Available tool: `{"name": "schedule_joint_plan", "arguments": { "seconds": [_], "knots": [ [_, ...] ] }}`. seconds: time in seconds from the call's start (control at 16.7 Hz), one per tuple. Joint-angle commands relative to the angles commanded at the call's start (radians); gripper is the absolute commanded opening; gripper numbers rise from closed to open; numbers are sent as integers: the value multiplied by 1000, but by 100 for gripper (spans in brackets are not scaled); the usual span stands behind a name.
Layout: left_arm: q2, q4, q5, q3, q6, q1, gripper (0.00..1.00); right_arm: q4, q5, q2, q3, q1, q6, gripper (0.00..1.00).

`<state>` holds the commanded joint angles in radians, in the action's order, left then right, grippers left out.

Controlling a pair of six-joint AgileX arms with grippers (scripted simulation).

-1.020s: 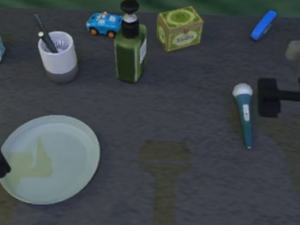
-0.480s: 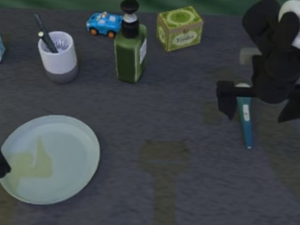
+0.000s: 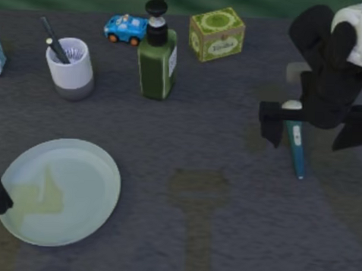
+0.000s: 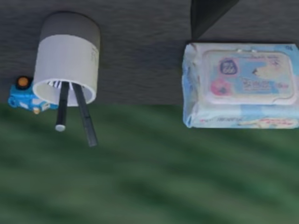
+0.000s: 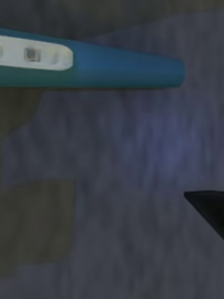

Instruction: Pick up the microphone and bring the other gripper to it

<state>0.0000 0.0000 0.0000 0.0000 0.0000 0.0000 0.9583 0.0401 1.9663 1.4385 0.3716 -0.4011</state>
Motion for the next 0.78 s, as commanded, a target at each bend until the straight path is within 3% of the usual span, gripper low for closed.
{"name": "schedule_joint_plan", "arguments": {
  "seconds": [0.42,0.72,0.78],
  "knots": [
    [0,0,0,0,0,0,100,-281,1,150,-123,-4,3,100],
    [0,0,0,0,0,0,100,-296,1,162,-131,-4,3,100],
    [0,0,0,0,0,0,100,-296,1,162,-131,-4,3,92]
  ]
}}
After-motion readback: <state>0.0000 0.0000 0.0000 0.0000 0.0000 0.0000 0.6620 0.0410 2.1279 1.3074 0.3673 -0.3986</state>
